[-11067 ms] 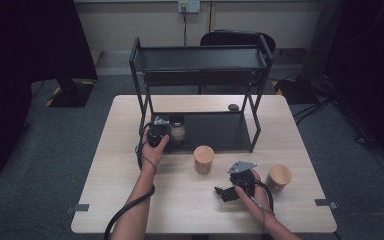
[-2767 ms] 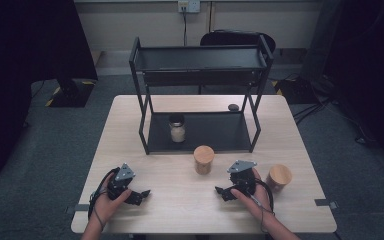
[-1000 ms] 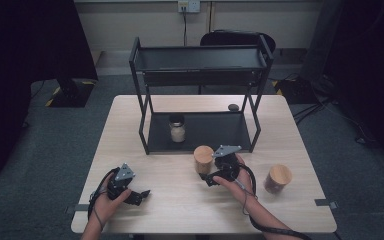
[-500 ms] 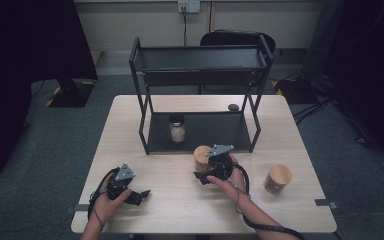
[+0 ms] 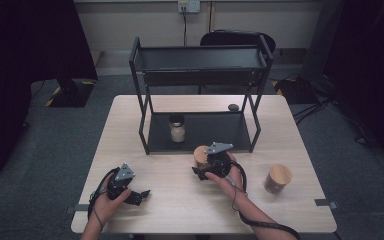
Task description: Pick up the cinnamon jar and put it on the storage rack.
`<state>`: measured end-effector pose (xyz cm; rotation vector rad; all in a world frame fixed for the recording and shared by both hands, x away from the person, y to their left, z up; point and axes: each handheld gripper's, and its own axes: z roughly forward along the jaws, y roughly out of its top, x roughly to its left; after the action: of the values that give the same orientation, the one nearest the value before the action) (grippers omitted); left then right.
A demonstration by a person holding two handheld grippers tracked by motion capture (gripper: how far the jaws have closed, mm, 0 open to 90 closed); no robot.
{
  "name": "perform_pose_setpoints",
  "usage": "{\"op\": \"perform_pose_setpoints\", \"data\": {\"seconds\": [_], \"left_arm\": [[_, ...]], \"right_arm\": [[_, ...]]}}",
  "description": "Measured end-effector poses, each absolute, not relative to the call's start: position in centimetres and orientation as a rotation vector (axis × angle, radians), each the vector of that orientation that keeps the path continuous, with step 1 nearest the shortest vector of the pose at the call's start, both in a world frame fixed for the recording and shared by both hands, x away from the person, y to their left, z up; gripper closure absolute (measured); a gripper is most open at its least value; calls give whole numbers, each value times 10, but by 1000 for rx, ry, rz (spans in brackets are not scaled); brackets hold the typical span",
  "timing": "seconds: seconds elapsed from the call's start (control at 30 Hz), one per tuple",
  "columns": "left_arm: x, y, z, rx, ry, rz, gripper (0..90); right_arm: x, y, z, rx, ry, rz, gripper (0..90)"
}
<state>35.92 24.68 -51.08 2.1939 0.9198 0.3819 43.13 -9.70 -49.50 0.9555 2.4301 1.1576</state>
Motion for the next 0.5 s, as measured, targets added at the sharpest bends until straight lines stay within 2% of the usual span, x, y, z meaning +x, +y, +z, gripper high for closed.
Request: {"op": "perform_pose_setpoints", "data": {"seconds": [0.5], "left_arm": [[359,247,-511,2195,919,382,1]], "right_arm": [[435,-93,-495,950,2391,1176,244]]}}
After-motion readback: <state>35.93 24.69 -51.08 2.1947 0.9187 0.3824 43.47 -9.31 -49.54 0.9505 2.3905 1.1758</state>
